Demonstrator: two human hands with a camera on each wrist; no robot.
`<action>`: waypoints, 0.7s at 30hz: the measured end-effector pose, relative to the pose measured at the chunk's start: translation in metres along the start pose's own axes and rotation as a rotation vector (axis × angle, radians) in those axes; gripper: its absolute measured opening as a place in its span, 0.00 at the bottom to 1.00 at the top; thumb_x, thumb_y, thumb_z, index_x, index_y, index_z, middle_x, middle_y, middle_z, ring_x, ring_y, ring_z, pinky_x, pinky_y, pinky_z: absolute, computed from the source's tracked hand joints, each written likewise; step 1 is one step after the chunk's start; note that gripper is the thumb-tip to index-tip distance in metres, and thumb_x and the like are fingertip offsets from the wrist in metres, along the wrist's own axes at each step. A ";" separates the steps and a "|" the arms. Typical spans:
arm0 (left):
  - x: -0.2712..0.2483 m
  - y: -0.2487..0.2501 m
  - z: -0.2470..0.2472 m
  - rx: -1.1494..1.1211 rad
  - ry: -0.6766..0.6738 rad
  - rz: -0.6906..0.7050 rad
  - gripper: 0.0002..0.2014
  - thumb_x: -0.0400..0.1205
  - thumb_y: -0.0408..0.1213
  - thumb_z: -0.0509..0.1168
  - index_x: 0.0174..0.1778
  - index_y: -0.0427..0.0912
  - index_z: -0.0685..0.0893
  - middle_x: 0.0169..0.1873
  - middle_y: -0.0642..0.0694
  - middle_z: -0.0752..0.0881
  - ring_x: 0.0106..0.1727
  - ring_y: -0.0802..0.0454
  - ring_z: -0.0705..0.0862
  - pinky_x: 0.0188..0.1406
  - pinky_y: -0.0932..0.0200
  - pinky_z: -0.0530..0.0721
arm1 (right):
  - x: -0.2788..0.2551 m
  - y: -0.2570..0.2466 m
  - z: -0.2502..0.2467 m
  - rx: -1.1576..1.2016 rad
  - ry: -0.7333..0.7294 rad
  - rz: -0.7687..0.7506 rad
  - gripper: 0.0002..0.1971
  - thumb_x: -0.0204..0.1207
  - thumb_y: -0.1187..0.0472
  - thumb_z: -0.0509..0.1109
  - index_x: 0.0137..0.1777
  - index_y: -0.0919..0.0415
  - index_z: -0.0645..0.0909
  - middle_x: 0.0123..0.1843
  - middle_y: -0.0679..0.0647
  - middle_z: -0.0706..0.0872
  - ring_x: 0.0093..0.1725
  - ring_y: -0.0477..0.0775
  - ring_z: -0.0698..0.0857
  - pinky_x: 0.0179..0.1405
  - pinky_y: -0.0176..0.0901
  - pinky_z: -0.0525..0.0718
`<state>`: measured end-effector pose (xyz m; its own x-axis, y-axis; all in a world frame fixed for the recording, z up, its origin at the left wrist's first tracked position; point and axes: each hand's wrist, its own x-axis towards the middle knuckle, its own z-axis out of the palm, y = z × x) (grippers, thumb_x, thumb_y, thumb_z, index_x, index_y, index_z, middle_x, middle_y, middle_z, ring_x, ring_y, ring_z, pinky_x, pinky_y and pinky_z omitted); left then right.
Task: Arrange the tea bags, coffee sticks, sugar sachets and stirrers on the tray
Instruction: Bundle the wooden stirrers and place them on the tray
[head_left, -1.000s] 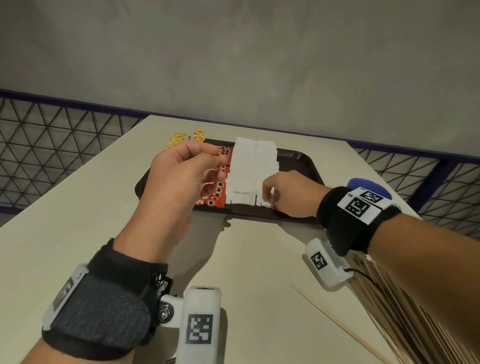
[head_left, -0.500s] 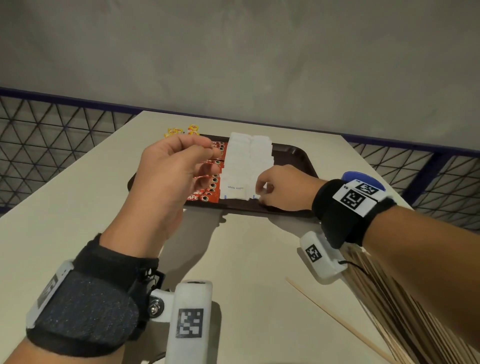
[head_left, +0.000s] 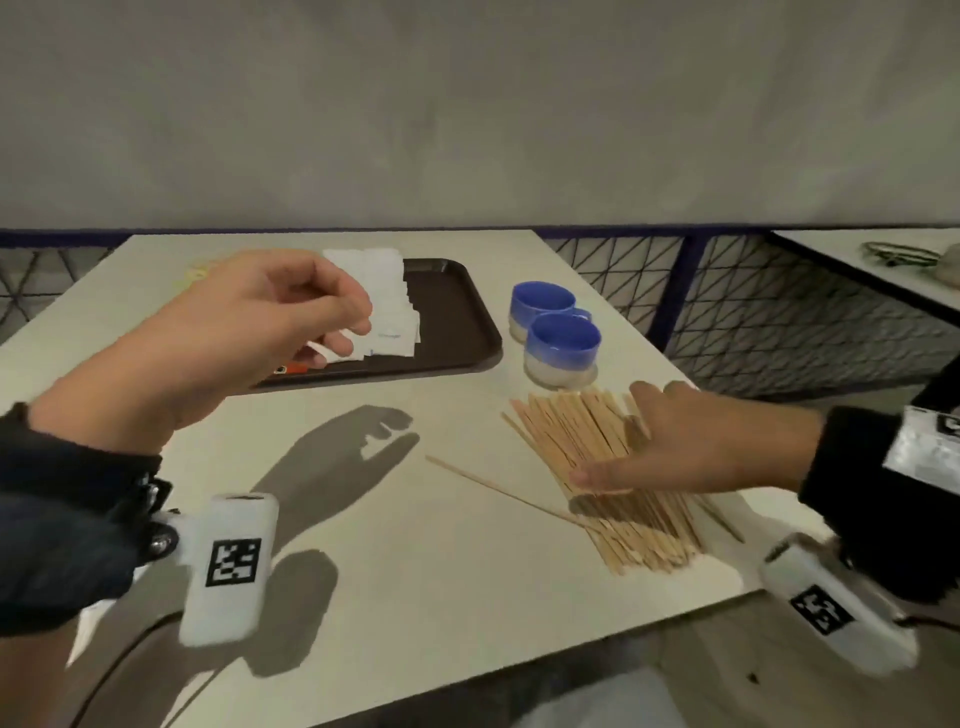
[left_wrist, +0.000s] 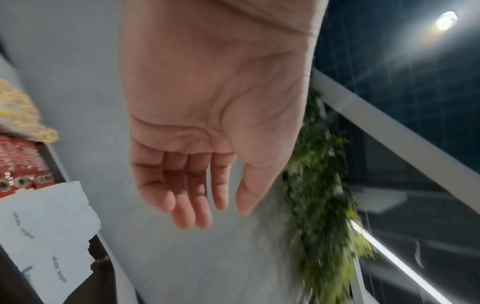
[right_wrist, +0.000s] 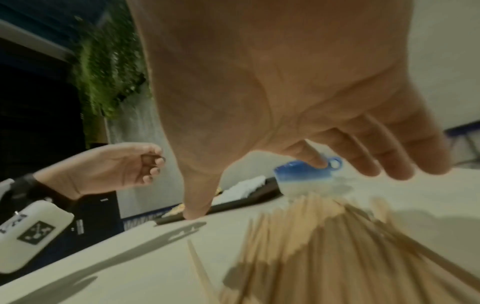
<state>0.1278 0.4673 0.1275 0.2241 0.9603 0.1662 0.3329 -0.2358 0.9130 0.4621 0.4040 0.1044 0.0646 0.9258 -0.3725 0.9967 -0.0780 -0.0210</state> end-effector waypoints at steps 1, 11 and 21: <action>-0.005 0.008 0.007 0.105 -0.061 0.001 0.04 0.82 0.42 0.75 0.48 0.46 0.90 0.46 0.46 0.94 0.45 0.49 0.91 0.56 0.43 0.86 | -0.001 0.005 0.008 0.023 -0.047 0.036 0.75 0.39 0.04 0.57 0.84 0.54 0.60 0.73 0.53 0.77 0.66 0.54 0.80 0.67 0.52 0.83; -0.063 0.002 0.083 0.948 -0.516 0.041 0.50 0.72 0.63 0.76 0.85 0.60 0.55 0.80 0.55 0.68 0.77 0.54 0.72 0.76 0.50 0.77 | -0.008 -0.029 0.043 -0.042 -0.007 -0.213 0.38 0.74 0.28 0.68 0.77 0.48 0.67 0.64 0.52 0.77 0.58 0.53 0.81 0.58 0.51 0.87; -0.052 -0.017 0.097 0.902 -0.584 0.036 0.45 0.68 0.52 0.83 0.78 0.57 0.67 0.64 0.55 0.82 0.62 0.50 0.82 0.65 0.53 0.82 | -0.002 -0.067 0.051 0.112 0.171 -0.641 0.28 0.77 0.65 0.75 0.73 0.45 0.72 0.63 0.47 0.87 0.57 0.52 0.86 0.59 0.52 0.87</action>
<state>0.1997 0.4072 0.0667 0.5704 0.7873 -0.2341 0.8171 -0.5149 0.2594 0.3928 0.3889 0.0591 -0.5221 0.8467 -0.1027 0.8302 0.4769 -0.2885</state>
